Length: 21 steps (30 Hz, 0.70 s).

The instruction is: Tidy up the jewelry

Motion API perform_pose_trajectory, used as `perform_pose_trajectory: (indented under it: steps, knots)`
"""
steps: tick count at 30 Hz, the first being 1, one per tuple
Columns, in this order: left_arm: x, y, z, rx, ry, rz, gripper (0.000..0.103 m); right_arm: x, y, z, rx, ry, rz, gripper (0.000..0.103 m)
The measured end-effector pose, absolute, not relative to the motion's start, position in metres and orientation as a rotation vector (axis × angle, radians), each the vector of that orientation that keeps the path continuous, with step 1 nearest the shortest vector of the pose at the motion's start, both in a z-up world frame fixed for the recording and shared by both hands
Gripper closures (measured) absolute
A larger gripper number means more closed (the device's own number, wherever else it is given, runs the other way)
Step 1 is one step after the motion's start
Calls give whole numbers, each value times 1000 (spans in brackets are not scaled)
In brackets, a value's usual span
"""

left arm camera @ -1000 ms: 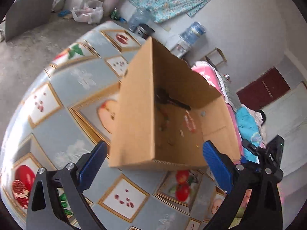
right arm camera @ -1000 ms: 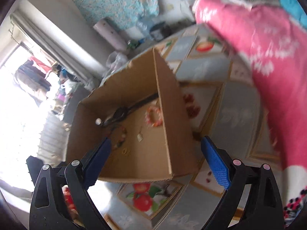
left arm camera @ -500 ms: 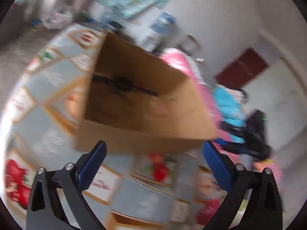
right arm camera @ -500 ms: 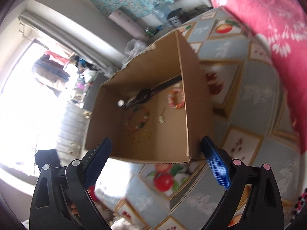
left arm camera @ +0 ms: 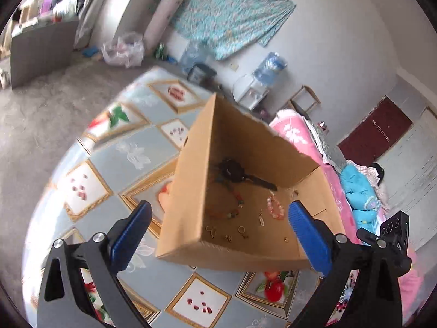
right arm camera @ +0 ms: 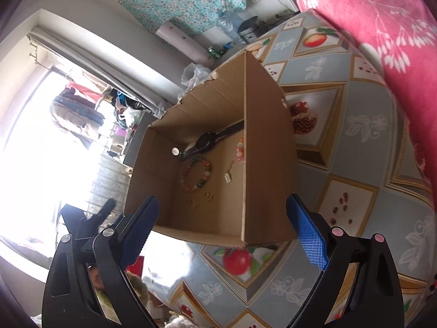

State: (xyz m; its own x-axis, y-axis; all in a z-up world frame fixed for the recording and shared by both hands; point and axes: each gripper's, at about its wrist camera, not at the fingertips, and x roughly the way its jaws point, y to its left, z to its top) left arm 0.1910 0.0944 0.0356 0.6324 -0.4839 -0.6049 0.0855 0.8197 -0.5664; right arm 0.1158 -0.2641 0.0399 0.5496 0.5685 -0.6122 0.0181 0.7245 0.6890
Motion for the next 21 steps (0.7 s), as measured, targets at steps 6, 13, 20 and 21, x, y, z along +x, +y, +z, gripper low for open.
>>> perform_pose_trajectory:
  steps: [6,13,20,21]
  knots:
    - [204,79,22,-595,898,-404,6,126,-255,38,678,972,379,13]
    - [167,58,30,-541,944,-432,6,121,-260,46,592,992,325,12]
    - [126,53,29,-538,958,-417,6,93,-264,43,569,1003,306,12]
    - [122,52,28,-538,961,-415,6,89,-263,43,562,1002,302,12]
